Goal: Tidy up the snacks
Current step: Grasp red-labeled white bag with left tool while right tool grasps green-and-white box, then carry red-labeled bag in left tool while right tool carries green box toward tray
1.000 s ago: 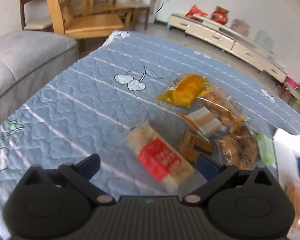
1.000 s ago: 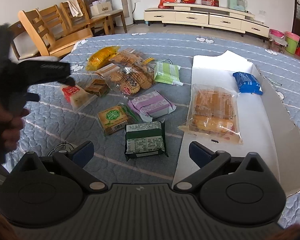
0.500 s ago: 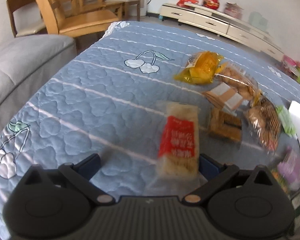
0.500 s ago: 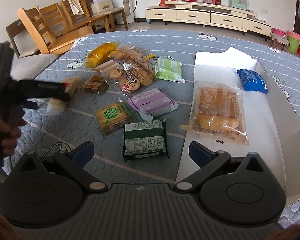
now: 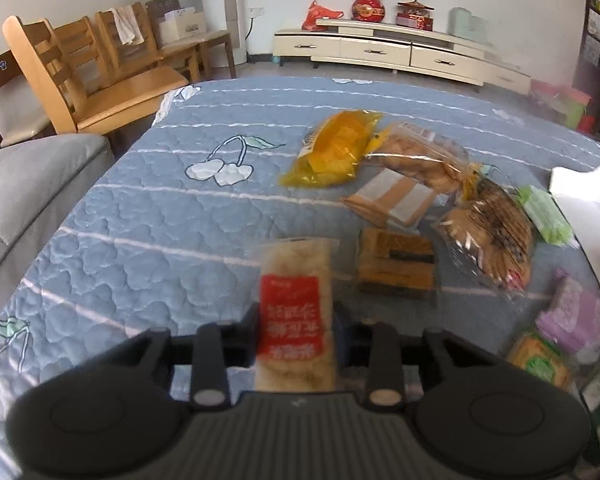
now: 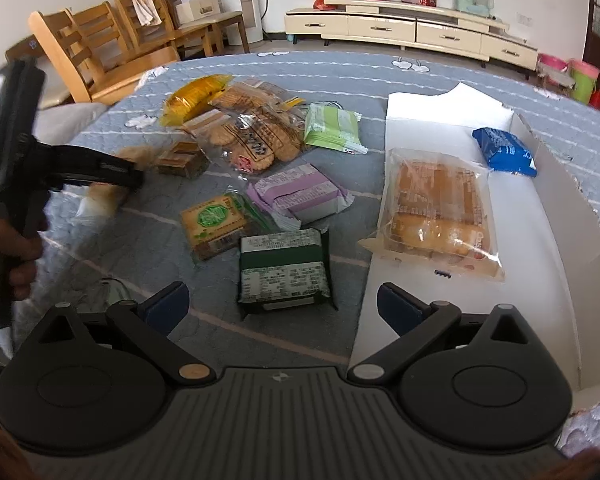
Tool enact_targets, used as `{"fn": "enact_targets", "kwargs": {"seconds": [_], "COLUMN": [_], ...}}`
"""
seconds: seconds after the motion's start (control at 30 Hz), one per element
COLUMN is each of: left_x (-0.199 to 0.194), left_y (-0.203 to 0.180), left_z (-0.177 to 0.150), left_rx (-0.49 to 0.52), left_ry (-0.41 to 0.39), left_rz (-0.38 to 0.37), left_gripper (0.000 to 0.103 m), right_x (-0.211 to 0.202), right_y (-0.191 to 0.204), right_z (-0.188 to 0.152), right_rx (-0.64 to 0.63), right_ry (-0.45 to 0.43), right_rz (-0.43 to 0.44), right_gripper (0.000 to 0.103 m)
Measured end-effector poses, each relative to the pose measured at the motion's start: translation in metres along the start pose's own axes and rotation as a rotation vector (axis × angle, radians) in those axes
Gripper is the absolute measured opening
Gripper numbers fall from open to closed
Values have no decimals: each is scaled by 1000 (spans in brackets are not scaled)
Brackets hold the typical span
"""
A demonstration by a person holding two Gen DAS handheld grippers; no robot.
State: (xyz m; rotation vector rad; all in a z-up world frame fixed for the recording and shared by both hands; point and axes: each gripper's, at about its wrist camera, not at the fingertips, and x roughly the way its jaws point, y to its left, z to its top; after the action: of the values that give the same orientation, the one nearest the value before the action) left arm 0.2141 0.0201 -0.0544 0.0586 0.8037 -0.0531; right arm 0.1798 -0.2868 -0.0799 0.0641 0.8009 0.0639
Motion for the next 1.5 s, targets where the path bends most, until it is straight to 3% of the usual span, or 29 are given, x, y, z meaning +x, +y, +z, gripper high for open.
{"fn": "enact_targets", "kwargs": {"seconds": [0.2, 0.3, 0.33, 0.4, 0.73, 1.5], "left_x": [-28, -43, -48, -55, -94, -174], "left_y": [8, 7, 7, 5, -1, -20], "left_z": [-16, -24, -26, -31, -42, -48], "left_rx": [-47, -56, -58, -61, -66, -52], "left_ry": [-11, -26, -27, -26, -60, -178], "left_rz": [-21, -26, -34, -35, -54, -80], "left_gripper": [34, 34, 34, 34, 34, 34], "right_x": [18, 32, 34, 36, -3, -101], "right_y": [-6, 0, 2, 9, 33, 13], "right_z": [5, 10, 11, 14, 9, 0], "right_rx": [10, -19, -33, -49, -72, -30], "right_ry": [3, 18, 10, 3, -55, -183], "right_rz": [6, -6, -19, -27, 17, -6], "right_gripper": [101, 85, 73, 64, 63, 64]}}
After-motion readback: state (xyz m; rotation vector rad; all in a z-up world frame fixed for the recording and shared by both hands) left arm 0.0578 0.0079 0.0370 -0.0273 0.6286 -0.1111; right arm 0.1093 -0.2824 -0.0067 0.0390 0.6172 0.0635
